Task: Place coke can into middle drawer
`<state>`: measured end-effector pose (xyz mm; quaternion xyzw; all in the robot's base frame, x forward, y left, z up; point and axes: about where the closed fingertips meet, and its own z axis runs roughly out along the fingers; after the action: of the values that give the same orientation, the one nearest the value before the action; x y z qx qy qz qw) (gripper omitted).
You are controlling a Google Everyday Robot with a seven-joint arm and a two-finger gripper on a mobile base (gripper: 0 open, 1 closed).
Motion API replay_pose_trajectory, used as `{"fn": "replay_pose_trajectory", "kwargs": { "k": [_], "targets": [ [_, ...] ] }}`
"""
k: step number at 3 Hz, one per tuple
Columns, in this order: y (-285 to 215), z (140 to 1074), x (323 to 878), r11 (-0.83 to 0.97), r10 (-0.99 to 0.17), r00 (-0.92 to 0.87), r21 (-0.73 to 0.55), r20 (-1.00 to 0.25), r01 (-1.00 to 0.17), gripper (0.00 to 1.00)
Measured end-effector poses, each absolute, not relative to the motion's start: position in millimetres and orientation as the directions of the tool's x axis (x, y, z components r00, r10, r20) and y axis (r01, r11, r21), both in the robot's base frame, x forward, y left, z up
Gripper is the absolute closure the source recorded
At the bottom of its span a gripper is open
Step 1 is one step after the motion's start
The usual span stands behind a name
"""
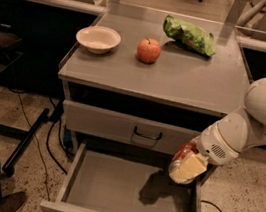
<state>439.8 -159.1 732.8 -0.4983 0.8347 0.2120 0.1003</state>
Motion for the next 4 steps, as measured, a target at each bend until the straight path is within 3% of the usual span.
{"fn": "replay_pose_trajectory", "kwargs": {
  "k": [2,4],
  "targets": [
    [-157,729,438,0.413,-0.779,-0.491,0.270,-0.390,-0.870,1.00],
    [-156,657,435,0.501,-0.643,-0.620,0.365,-0.450,-0.785,1.00]
  ]
}}
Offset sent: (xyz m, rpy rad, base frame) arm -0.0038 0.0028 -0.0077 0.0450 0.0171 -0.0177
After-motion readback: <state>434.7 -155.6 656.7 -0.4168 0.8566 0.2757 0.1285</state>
